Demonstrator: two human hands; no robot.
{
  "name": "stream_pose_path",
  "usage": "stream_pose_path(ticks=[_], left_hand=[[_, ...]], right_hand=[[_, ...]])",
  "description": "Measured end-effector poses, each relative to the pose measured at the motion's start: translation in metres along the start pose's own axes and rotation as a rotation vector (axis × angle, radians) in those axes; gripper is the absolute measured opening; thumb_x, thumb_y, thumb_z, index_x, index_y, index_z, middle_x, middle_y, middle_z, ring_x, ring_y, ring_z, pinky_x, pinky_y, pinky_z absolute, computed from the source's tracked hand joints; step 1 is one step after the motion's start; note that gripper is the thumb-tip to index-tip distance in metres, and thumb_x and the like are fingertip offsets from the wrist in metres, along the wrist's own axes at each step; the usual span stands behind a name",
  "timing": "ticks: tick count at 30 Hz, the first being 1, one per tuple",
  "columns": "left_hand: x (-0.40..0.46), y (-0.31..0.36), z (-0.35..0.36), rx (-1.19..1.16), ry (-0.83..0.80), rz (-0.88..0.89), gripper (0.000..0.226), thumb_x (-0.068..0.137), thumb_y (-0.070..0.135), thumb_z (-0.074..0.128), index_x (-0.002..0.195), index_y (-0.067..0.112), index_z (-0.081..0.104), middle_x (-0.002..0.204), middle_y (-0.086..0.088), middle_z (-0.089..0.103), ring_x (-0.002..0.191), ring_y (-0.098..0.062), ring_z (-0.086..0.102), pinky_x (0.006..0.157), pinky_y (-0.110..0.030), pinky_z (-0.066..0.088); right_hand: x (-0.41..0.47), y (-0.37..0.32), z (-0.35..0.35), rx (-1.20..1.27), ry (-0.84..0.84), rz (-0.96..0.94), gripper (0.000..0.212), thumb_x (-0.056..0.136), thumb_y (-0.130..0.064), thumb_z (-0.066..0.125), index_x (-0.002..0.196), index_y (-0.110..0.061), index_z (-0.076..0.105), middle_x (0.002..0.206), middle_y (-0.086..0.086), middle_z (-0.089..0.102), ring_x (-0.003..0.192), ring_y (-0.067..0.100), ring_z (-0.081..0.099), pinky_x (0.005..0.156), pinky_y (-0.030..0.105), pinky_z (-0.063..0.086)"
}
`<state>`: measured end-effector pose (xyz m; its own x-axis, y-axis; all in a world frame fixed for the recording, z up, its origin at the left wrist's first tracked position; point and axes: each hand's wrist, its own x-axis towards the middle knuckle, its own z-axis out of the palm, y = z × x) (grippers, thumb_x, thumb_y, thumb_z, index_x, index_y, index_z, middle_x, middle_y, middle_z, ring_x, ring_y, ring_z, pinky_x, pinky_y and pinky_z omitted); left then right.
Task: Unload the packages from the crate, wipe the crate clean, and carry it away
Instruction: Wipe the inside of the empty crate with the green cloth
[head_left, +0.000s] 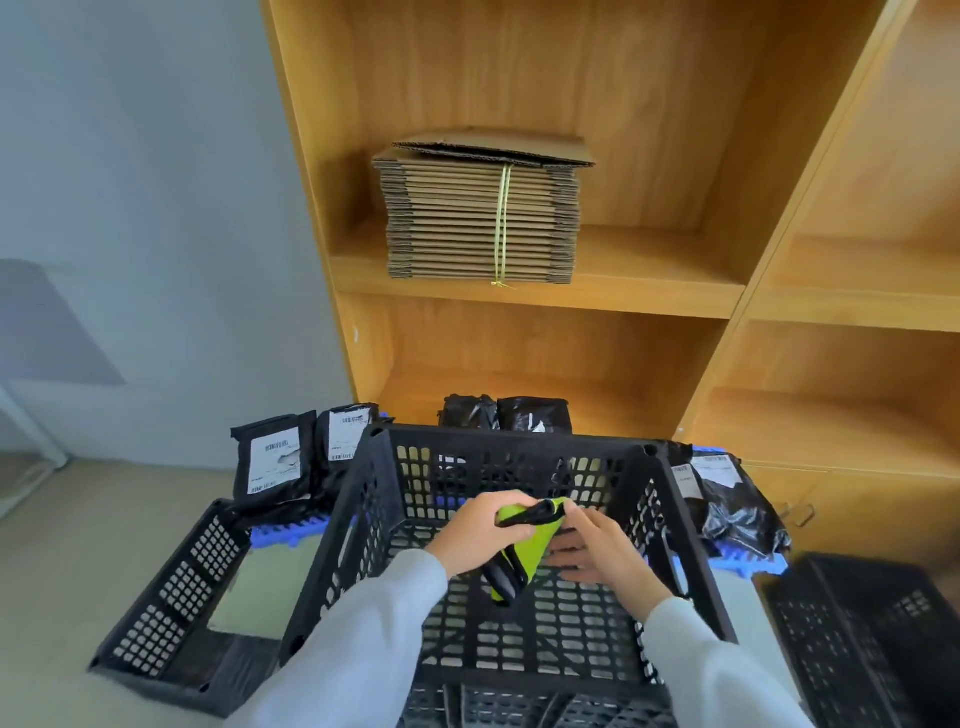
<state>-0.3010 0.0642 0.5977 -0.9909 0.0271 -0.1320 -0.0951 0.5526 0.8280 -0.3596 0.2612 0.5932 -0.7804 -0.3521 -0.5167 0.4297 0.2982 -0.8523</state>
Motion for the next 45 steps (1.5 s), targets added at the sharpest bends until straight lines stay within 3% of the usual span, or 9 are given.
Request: stream_pose_path(ticks=[4,10,16,22,28,33,37,40,45], left_hand=[[-0.001,0.010,0.015,0.025,0.045,-0.042,0.033,0.092,0.040,0.071,0.124,0.033,0.066,0.119,0.017,0.069,0.106,-0.002,0.064,0.095,-0.029,0.052],[-0.003,0.019,0.048,0.059,0.220,-0.092,0.036,0.087,0.063,0.063,0.104,0.032,0.069,0.099,0.014,0.072,0.094,-0.003,0.066,0.089,-0.038,0.054],[-0.013,0.036,0.063,-0.043,0.290,-0.109,0.028,0.095,0.044,0.069,0.108,0.020,0.074,0.104,0.014,0.070,0.092,0.013,0.061,0.082,-0.017,0.049],[-0.027,0.036,0.043,-0.167,0.479,-0.133,0.014,0.093,0.030,0.075,0.101,0.019,0.076,0.119,0.010,0.062,0.108,0.009,0.056,0.088,-0.002,0.038],[-0.043,0.029,0.015,-0.204,0.575,-0.236,0.041,0.094,0.036,0.070,0.072,0.003,0.059,0.061,0.002,0.047,0.061,-0.013,0.047,0.064,-0.030,0.033],[-0.050,0.022,-0.002,-0.210,0.623,-0.350,0.025,0.092,0.034,0.075,0.101,0.015,0.062,0.093,0.002,0.070,0.086,-0.012,0.066,0.072,-0.025,0.047],[-0.053,0.017,-0.010,-0.296,0.606,-0.382,0.028,0.091,0.030,0.077,0.105,0.015,0.058,0.100,-0.005,0.072,0.094,-0.018,0.069,0.083,-0.040,0.058],[-0.059,0.021,-0.018,-0.448,0.577,-0.369,0.030,0.091,0.016,0.077,0.116,0.005,0.065,0.103,-0.008,0.074,0.096,-0.017,0.071,0.077,-0.029,0.059],[-0.063,0.025,-0.035,-0.792,0.329,-0.378,0.027,0.093,0.004,0.070,0.120,0.008,0.070,0.113,-0.010,0.077,0.105,-0.024,0.074,0.089,-0.035,0.058]], right_hand=[[0.003,0.004,-0.002,0.138,-0.034,0.016,0.044,0.099,-0.053,0.054,0.112,-0.013,0.067,0.099,0.016,0.077,0.091,0.037,0.075,0.086,0.050,0.061],[-0.003,0.013,-0.011,0.209,-0.005,-0.046,0.029,0.105,-0.028,0.051,0.110,-0.006,0.070,0.087,0.015,0.077,0.086,0.036,0.076,0.085,0.053,0.061],[-0.008,0.019,-0.023,0.182,0.010,-0.073,0.020,0.102,-0.017,0.055,0.103,-0.004,0.070,0.096,0.018,0.076,0.088,0.033,0.076,0.082,0.051,0.062],[-0.009,0.013,-0.047,0.099,0.088,-0.120,0.018,0.104,-0.011,0.050,0.090,-0.004,0.060,0.085,0.015,0.066,0.083,0.029,0.071,0.071,0.041,0.062],[-0.015,0.005,-0.073,-0.098,0.121,-0.205,0.025,0.103,-0.023,0.053,0.092,-0.002,0.060,0.082,0.012,0.055,0.077,0.024,0.054,0.067,0.035,0.038],[-0.011,0.003,-0.083,0.041,0.212,-0.250,0.015,0.098,-0.027,0.065,0.094,-0.013,0.063,0.087,0.001,0.063,0.084,0.021,0.060,0.081,0.040,0.049],[-0.011,-0.002,-0.085,0.140,0.294,-0.232,0.028,0.089,-0.025,0.077,0.111,-0.018,0.060,0.103,0.001,0.069,0.096,0.021,0.066,0.094,0.045,0.054],[-0.012,-0.007,-0.083,0.161,0.292,-0.261,0.028,0.088,-0.026,0.078,0.108,-0.018,0.060,0.104,0.002,0.070,0.097,0.020,0.066,0.092,0.044,0.054],[-0.014,-0.021,-0.076,0.157,0.275,-0.349,0.021,0.088,-0.023,0.078,0.105,-0.017,0.068,0.098,0.002,0.076,0.090,0.019,0.068,0.075,0.033,0.053]])
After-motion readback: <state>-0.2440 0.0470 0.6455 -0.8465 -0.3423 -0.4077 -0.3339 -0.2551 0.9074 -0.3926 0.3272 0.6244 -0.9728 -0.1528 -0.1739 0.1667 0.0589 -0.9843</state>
